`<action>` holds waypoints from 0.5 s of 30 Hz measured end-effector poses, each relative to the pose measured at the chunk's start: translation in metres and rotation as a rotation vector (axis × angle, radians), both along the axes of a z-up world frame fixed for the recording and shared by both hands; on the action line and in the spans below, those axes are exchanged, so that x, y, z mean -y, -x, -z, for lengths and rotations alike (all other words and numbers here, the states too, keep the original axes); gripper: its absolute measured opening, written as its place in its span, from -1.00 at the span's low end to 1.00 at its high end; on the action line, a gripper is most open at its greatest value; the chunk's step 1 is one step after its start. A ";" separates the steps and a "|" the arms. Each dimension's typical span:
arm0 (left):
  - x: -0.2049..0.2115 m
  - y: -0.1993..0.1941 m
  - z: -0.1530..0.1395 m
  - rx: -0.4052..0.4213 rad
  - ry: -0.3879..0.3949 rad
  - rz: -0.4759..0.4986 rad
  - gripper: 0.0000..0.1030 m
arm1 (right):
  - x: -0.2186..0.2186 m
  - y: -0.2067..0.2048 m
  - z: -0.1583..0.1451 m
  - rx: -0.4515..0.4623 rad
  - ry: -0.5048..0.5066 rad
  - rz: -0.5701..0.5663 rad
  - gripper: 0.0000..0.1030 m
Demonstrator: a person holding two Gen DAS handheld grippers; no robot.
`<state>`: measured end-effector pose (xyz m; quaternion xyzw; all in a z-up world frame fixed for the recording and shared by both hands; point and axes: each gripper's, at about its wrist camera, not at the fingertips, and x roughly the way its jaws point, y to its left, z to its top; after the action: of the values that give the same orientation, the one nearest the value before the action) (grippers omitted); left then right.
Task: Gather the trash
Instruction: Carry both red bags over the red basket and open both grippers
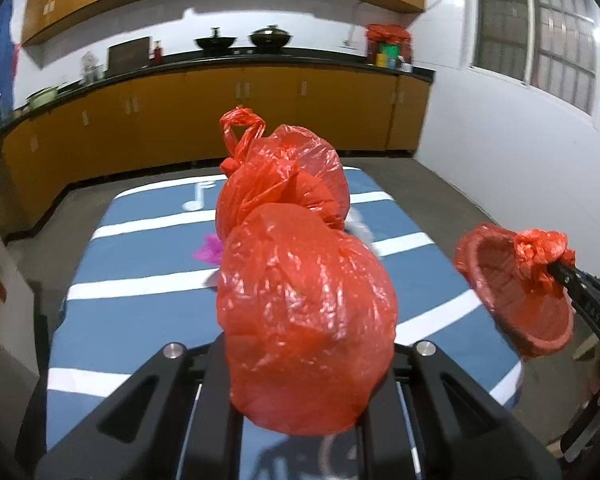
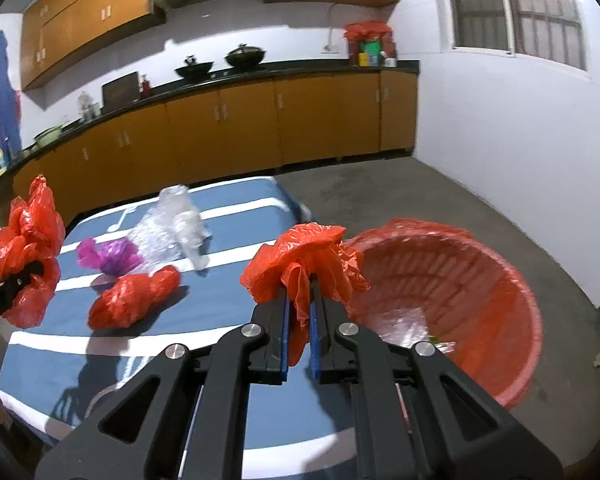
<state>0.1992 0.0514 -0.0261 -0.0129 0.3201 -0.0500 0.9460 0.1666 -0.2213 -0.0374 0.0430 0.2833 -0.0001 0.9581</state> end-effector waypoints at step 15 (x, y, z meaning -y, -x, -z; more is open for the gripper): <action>0.091 -0.012 0.000 -0.015 0.039 0.202 -0.79 | 0.053 0.011 0.002 0.002 -0.024 0.119 -0.84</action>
<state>0.2112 -0.0393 -0.0260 0.0006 0.3259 -0.1513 0.9332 0.1558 -0.2745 -0.0396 0.0710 0.2793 -0.0537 0.9561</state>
